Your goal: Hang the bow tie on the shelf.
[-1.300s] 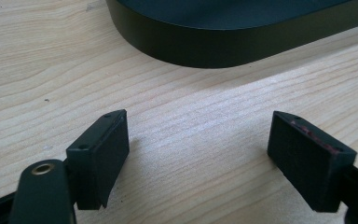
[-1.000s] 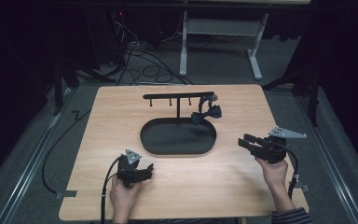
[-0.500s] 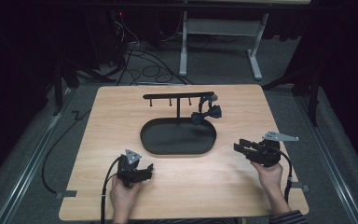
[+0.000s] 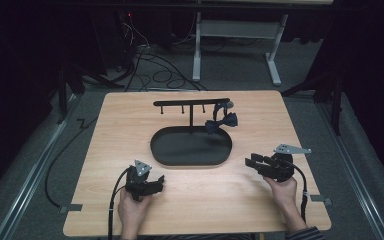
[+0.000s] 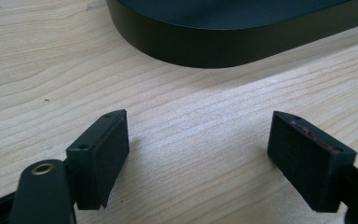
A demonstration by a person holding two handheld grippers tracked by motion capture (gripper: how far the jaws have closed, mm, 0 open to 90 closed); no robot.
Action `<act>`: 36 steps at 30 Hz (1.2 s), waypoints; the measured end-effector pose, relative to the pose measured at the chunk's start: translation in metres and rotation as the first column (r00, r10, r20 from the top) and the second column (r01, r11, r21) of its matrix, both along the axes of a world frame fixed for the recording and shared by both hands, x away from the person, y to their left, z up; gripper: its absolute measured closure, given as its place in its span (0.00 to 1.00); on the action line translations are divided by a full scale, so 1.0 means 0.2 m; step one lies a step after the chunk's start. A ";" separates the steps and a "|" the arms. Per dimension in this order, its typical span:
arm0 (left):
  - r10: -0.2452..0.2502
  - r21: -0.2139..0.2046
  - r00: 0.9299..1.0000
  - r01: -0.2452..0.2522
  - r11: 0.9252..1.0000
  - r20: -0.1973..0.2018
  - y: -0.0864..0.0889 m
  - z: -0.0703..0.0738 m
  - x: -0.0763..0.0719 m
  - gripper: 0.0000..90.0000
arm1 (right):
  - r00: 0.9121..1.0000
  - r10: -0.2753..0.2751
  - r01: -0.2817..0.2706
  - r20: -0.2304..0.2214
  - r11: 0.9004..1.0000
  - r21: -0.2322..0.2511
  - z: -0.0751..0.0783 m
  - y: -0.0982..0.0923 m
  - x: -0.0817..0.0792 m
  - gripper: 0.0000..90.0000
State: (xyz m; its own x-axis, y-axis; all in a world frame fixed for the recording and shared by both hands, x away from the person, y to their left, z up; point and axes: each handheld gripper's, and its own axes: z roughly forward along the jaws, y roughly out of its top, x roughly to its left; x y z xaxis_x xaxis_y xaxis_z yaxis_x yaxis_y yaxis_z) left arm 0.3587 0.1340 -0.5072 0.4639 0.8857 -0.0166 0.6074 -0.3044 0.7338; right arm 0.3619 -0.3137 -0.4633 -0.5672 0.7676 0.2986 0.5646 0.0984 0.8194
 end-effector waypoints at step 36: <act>0.000 0.000 1.000 0.000 1.000 0.000 0.00 0.00 0.00 0.23 | 0.999 0.022 -0.028 -0.045 0.992 -0.121 -0.17 0.16 -0.01 0.64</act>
State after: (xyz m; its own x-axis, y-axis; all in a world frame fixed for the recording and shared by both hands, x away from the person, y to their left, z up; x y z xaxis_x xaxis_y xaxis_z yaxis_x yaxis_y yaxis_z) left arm 0.3587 0.1339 -0.5073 0.4636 0.8859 -0.0166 0.6072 -0.3040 0.7341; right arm 0.3596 -0.2822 -0.4964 -0.5752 0.7855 0.2285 0.5954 0.2103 0.7754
